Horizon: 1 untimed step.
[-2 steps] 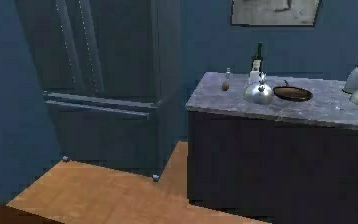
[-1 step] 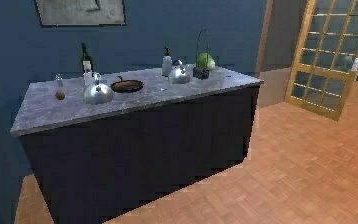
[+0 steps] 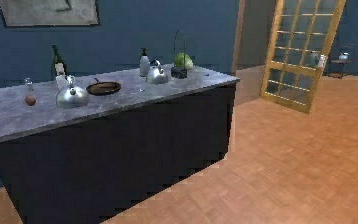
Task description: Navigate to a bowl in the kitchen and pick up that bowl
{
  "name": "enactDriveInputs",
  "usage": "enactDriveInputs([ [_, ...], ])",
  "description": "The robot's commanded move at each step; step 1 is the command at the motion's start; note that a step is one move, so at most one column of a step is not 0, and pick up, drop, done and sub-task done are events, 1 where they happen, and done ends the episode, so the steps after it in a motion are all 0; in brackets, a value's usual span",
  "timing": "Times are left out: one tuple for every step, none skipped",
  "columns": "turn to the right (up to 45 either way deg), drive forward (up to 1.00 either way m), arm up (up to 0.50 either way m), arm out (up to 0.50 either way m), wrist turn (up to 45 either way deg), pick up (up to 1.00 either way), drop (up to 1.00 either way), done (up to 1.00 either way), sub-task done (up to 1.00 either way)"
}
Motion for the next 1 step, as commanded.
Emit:
enactDriveInputs([
  [0.0,0.05,0.0,0.0,0.0,0.0,0.0,0.0,0.0],
])
